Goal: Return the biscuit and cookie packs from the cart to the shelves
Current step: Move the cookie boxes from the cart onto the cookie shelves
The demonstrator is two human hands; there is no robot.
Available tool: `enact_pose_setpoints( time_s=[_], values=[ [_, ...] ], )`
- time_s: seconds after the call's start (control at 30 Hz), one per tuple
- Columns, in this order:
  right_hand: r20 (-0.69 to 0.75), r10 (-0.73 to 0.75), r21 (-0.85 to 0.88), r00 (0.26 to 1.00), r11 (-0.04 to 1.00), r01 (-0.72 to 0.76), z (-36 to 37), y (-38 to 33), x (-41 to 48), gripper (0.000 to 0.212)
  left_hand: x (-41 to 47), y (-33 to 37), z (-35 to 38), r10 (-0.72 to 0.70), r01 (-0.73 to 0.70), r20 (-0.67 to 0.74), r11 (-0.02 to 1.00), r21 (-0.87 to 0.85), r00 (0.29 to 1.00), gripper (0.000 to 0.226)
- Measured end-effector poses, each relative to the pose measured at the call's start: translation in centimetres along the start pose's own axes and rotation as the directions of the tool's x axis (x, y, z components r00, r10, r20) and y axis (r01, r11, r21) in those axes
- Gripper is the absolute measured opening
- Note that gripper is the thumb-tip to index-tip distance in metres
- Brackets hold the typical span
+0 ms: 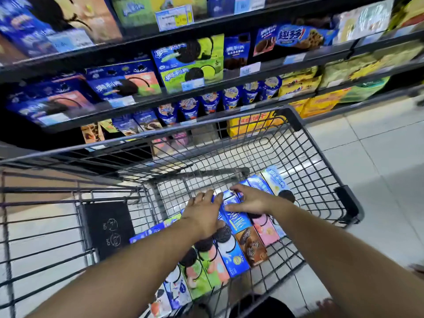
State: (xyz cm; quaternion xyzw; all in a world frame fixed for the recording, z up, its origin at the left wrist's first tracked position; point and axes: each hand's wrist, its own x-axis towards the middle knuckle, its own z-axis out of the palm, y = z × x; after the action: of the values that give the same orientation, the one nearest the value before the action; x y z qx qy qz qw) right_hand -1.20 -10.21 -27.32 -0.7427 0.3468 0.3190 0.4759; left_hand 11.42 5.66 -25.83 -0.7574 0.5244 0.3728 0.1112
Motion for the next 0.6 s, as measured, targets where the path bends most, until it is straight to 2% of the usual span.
enact_pose_setpoints(
  time_s=[0.13, 0.27, 0.37, 0.43, 0.53, 0.6],
  values=[
    [0.082, 0.053, -0.041, 0.995, 0.998, -0.050, 0.9, 0.6, 1.1, 0.099, 0.9, -0.9, 0.3, -0.062, 0.062, 0.018, 0.998, -0.009, 0.998, 0.100],
    [0.058, 0.055, 0.116, 0.997, 0.991, -0.061, 1.4, 0.7, 1.3, 0.064, 1.3, -0.8, 0.7, -0.068, 0.068, -0.002, 0.998, 0.008, 0.998, 0.101],
    [0.016, 0.050, 0.299, 0.999, 0.953, -0.053, 1.2, -0.2, 1.2, 0.051, 1.3, -0.9, 1.1, -0.078, 0.078, -0.011, 0.997, -0.013, 0.997, 0.101],
    [-0.001, 0.049, 0.395, 0.999, 0.918, -0.045, 1.2, -0.5, 1.0, 0.051, 1.3, -1.1, 1.3, -0.076, 0.076, -0.011, 0.997, -0.019, 0.997, 0.103],
    [0.053, 0.023, 0.415, 0.998, 0.909, -0.043, 1.5, 0.0, 0.2, 0.054, 1.2, -1.3, 1.7, -0.063, 0.062, -0.019, 0.998, -0.030, 0.998, 0.104],
    [0.154, 0.030, 0.397, 0.988, 0.913, -0.090, 2.1, 1.1, -0.3, 0.076, 1.1, -1.4, 1.6, -0.058, 0.058, -0.014, 0.998, -0.028, 0.998, 0.105]
  ],
)
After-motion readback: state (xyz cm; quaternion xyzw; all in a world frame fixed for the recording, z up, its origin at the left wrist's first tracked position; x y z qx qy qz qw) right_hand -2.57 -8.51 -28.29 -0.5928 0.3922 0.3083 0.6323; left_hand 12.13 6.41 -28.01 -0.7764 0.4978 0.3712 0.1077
